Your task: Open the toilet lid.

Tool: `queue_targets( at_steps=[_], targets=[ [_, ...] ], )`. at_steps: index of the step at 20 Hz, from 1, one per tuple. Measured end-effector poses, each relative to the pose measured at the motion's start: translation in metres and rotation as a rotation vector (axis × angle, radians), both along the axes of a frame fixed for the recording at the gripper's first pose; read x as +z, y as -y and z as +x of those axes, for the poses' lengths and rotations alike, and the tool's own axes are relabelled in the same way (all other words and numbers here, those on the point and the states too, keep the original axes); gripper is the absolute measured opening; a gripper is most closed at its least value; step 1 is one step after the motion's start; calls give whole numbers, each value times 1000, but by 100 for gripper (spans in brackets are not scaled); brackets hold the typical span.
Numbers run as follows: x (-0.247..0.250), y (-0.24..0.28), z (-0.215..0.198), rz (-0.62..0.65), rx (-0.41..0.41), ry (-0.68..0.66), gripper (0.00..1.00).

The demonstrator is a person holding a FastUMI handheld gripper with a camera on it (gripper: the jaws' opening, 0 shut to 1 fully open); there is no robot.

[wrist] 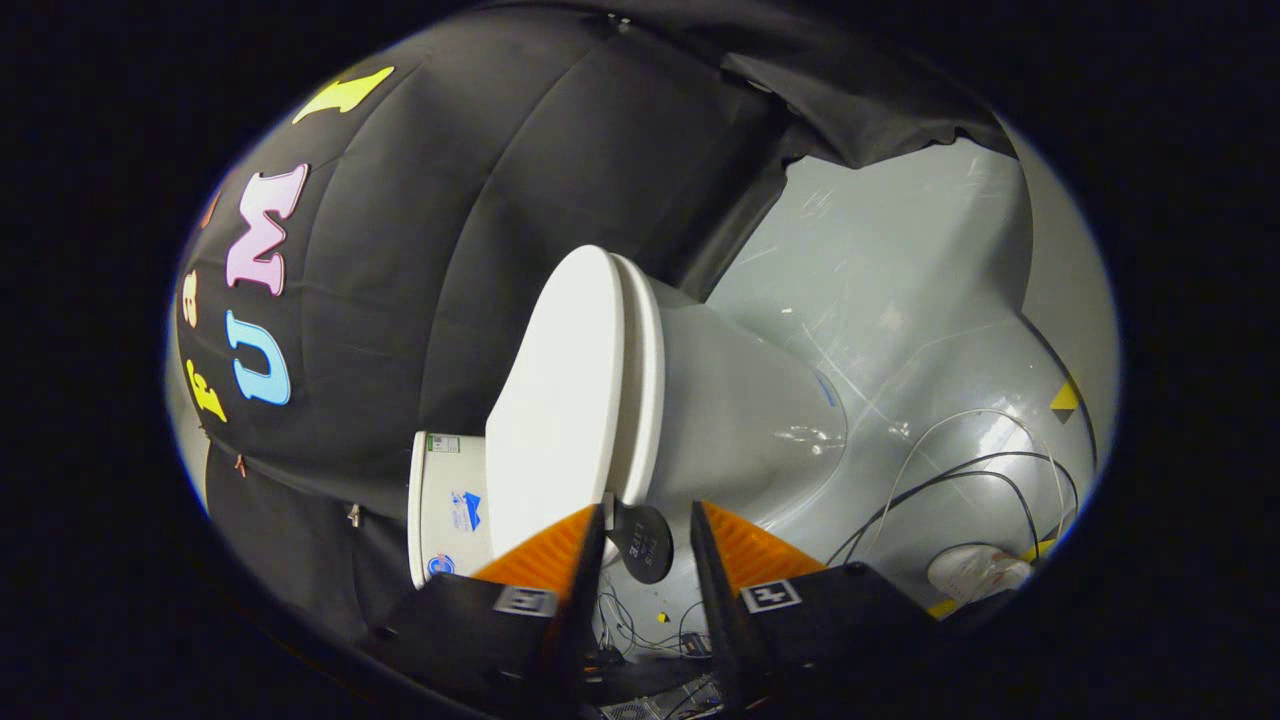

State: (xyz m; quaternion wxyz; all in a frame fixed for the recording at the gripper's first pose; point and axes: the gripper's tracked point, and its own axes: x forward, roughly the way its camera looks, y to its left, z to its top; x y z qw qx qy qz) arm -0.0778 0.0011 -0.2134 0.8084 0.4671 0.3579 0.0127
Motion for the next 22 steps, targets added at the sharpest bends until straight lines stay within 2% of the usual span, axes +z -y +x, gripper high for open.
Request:
queue_targets(
  at_steps=[2,3,4,6,11,12,14,22],
  targets=[
    [8,-2,-3,76,6,8,36],
    [7,0,-5,92,2,-11,36],
    [4,4,-5,93,-31,-10,29],
    [6,-3,-3,109,-12,-8,15],
    [8,5,-8,151,1,-23,15],
    [-1,1,-1,169,-24,-25,13],
    [6,-3,-2,151,2,-18,8],
    [15,-3,-2,104,1,-18,6]
  ],
)
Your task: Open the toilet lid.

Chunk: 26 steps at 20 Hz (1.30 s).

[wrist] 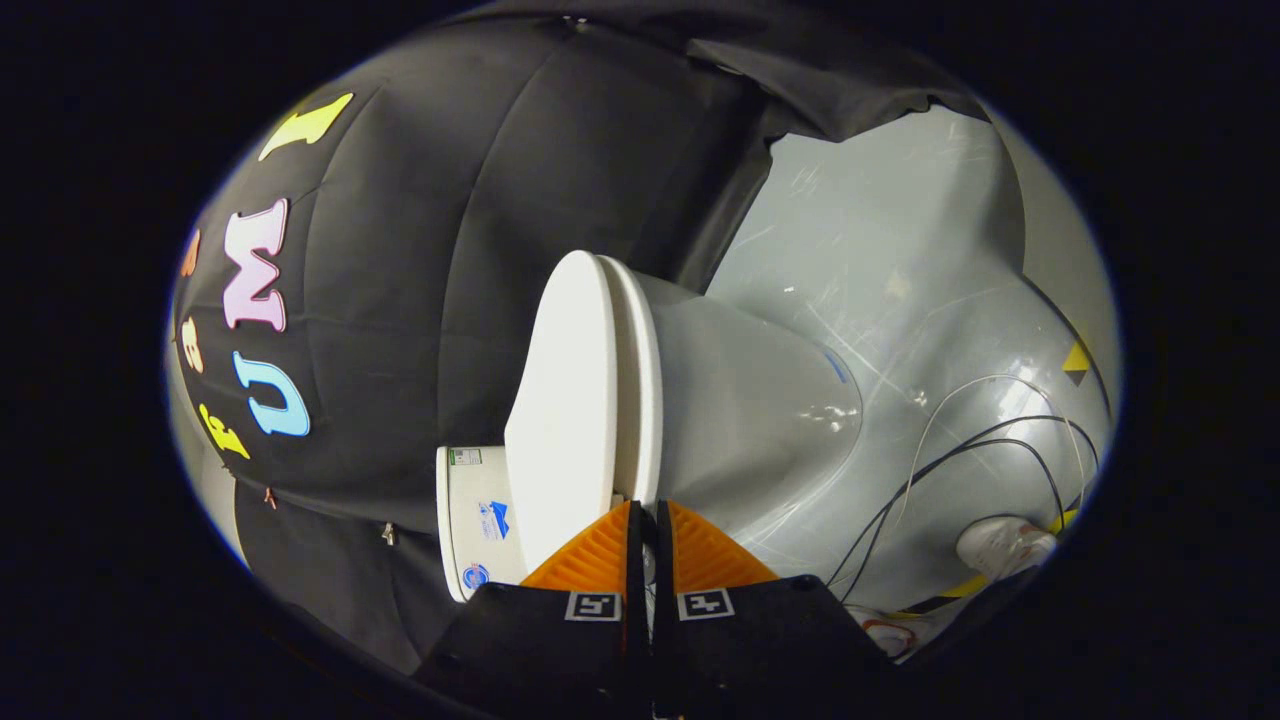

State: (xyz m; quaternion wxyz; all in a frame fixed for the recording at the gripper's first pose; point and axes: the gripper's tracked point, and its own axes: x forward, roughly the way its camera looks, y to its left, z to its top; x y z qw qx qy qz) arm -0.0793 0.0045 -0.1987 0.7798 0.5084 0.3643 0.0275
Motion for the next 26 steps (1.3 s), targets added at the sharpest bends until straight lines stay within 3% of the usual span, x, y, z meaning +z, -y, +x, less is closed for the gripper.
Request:
queue_targets(
  at_steps=[12,26],
  targets=[
    [46,-10,0,-72,0,41,5],
    [136,-56,-1,-216,81,132,5]
  ],
)
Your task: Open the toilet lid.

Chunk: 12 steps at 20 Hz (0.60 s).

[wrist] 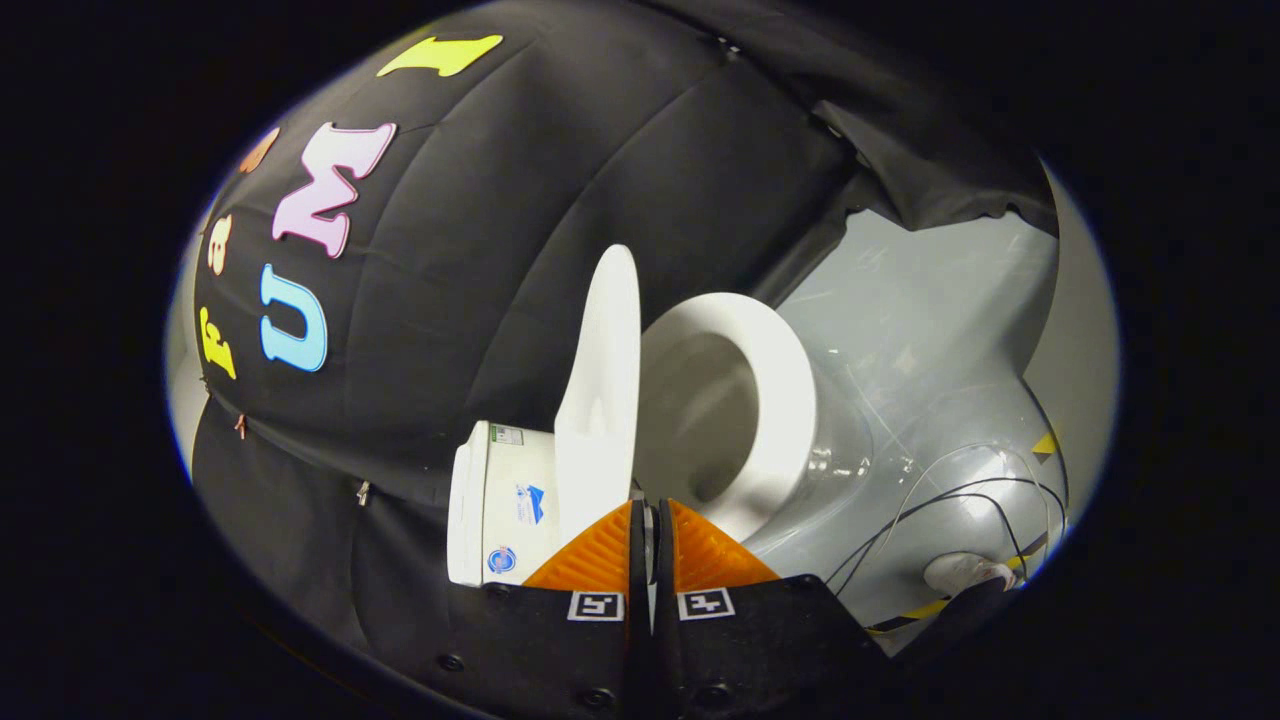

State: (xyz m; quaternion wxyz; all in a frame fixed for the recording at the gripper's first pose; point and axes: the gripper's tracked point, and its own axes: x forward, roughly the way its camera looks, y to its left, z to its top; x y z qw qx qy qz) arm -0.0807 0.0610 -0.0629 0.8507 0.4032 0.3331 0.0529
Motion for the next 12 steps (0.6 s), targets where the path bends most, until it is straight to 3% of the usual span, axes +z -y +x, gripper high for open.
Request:
queue_targets(
  at_steps=[12],
  targets=[
    [70,-68,1,-203,106,54,6]
  ],
)
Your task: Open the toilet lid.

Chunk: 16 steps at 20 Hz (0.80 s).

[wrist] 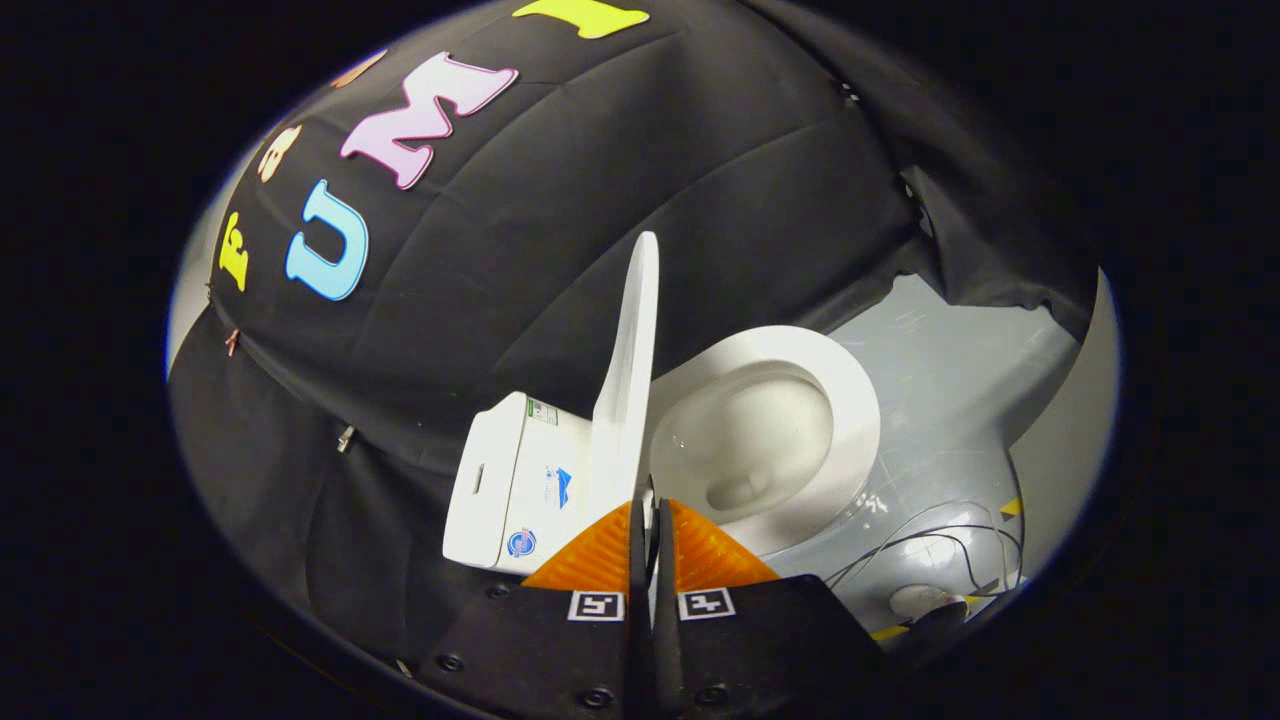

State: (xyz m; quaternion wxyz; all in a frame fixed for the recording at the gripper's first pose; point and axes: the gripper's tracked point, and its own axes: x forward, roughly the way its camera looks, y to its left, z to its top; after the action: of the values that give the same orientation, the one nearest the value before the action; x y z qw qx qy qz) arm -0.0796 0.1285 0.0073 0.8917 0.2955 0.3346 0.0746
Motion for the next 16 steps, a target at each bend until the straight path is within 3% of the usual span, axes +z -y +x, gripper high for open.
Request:
queue_targets(
  at_steps=[16],
  targets=[
    [40,-65,-4,-245,41,-12,7]
  ],
)
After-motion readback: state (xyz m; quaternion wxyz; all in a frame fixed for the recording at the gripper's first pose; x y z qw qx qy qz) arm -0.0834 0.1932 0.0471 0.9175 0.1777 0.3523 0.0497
